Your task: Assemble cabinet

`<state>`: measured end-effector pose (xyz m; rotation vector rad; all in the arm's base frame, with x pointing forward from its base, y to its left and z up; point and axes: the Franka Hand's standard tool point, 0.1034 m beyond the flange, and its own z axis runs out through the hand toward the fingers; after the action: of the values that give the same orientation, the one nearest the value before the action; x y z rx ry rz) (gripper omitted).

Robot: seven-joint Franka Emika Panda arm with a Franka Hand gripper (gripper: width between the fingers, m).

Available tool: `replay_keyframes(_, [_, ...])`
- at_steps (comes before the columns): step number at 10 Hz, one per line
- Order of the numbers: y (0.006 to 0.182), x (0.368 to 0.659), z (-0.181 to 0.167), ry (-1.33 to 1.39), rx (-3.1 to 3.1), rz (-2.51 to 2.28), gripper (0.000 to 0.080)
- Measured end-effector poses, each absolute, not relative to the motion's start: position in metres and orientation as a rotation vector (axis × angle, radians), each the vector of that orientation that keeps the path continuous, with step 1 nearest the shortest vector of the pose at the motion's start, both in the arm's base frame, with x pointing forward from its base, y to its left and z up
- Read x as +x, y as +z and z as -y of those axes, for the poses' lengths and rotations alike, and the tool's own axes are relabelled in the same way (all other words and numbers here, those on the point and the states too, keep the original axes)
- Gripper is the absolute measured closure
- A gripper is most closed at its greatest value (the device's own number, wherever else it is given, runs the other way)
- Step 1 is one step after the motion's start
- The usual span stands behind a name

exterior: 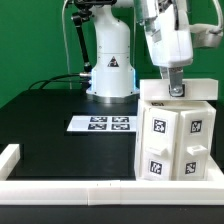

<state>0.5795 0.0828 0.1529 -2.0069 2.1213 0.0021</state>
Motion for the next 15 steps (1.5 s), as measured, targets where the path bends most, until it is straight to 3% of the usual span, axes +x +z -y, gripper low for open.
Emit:
replay_keyframes(3, [0.153, 0.58, -0.084, 0.036, -1.873, -2.222, 0.024])
replay_keyframes(4, [0.153, 0.58, -0.085, 0.033, -1.894, -2.204, 0.0142])
replay_keyframes(5, [0.154, 0.58, -0.086, 0.03, -1.913, -2.185, 0.0142])
replay_keyframes(6, [0.159, 0.58, -0.087, 0.024, -1.933, -2.153, 0.0031])
replay_keyframes(7, [0.167, 0.58, -0.089, 0.016, -1.941, -2.131, 0.0006])
replay_keyframes(10, [0.185, 0.579, -0.095, 0.007, -1.925, -2.104, 0.0001])
replay_keyframes(15, [0.186, 0.579, -0.093, -0.027, -2.219, -1.804, 0.0002])
